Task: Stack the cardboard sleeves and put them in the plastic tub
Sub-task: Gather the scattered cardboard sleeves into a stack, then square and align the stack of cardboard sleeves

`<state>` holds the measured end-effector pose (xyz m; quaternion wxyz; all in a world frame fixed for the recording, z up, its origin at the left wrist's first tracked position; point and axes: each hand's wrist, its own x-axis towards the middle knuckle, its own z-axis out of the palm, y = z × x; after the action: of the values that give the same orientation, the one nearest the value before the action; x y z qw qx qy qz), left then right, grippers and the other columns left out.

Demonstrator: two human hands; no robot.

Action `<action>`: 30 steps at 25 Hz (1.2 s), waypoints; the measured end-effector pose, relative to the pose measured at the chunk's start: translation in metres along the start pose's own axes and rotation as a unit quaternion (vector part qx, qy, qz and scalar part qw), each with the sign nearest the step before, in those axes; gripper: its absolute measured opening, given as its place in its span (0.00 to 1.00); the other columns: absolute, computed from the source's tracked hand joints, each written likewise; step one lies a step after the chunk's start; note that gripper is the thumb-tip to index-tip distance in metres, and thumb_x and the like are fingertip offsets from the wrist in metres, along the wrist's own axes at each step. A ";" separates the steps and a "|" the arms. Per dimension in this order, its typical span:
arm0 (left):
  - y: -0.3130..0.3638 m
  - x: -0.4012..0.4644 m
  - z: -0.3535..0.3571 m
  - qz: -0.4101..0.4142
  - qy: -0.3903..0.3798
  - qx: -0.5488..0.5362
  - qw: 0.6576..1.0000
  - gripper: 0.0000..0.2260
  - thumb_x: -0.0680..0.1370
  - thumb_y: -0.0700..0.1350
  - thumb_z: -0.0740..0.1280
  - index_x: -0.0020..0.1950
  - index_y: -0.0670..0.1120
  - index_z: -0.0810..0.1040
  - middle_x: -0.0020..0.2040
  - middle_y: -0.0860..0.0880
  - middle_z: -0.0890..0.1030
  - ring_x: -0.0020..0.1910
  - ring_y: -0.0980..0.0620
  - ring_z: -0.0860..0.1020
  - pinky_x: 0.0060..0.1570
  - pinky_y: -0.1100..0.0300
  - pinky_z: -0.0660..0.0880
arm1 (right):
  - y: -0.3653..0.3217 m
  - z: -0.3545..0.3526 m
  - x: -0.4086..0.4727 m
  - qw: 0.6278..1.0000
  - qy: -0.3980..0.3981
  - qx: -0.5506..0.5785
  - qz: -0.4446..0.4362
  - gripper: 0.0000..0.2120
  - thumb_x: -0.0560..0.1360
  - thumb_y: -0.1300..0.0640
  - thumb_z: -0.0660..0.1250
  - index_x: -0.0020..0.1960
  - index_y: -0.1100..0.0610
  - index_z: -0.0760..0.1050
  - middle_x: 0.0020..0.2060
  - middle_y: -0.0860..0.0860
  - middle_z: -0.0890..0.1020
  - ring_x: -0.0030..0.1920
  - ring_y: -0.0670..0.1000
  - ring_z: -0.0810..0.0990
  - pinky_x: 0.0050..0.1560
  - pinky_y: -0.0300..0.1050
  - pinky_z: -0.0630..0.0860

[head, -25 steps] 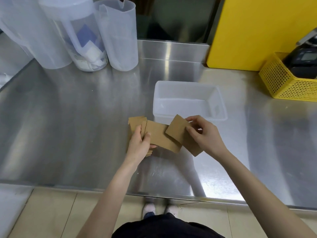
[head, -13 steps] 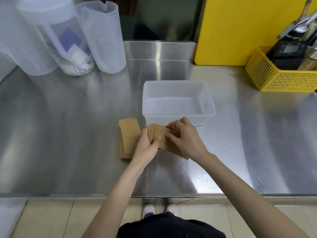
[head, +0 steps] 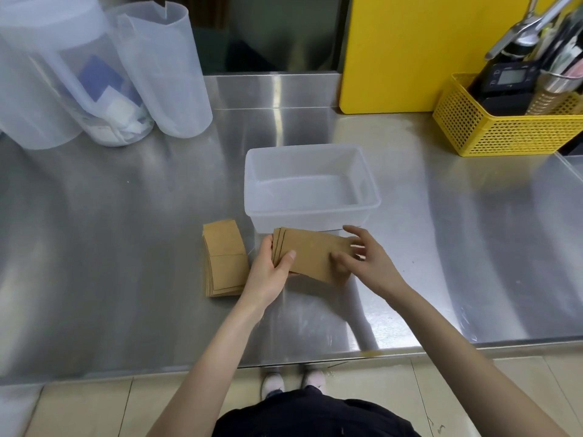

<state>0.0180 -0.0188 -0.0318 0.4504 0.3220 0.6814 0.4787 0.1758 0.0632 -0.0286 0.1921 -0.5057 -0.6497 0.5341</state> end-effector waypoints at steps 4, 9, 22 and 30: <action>-0.009 0.000 0.013 -0.006 -0.014 -0.005 1.000 0.16 0.77 0.42 0.59 0.64 0.47 0.63 0.62 0.49 0.72 0.60 0.53 0.72 0.59 0.57 0.73 | 0.023 0.002 -0.001 0.998 -0.005 0.059 -0.007 0.22 0.72 0.66 0.65 0.62 0.49 0.68 0.56 0.55 0.74 0.56 0.55 0.75 0.51 0.38 0.72; -0.024 0.008 0.019 -0.001 -0.001 0.077 0.997 0.15 0.76 0.40 0.61 0.62 0.43 0.65 0.53 0.49 0.75 0.57 0.48 0.75 0.55 0.60 0.68 | 0.030 -0.001 0.001 0.990 0.049 -0.065 -0.114 0.19 0.73 0.66 0.64 0.62 0.53 0.70 0.49 0.45 0.76 0.46 0.36 0.74 0.48 0.22 0.68; -0.036 0.008 0.031 0.035 0.004 0.186 0.982 0.16 0.75 0.37 0.61 0.62 0.42 0.65 0.60 0.47 0.75 0.54 0.50 0.73 0.45 0.71 0.61 | 0.050 0.013 0.002 0.985 -0.005 -0.134 -0.107 0.21 0.74 0.70 0.56 0.66 0.59 0.63 0.59 0.57 0.73 0.55 0.48 0.71 0.51 0.29 0.61; -0.037 0.012 0.023 -0.008 0.008 0.210 0.978 0.13 0.77 0.42 0.59 0.61 0.42 0.65 0.57 0.41 0.76 0.52 0.42 0.76 0.51 0.56 0.71 | 0.053 0.016 0.001 0.979 0.028 -0.162 -0.118 0.13 0.77 0.60 0.59 0.61 0.60 0.68 0.54 0.55 0.77 0.51 0.53 0.76 0.47 0.33 0.64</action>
<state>0.0340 -0.0123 -0.0739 0.3708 0.3998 0.7732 0.3237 0.1860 0.0519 -0.0817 0.1879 -0.4644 -0.7771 0.3811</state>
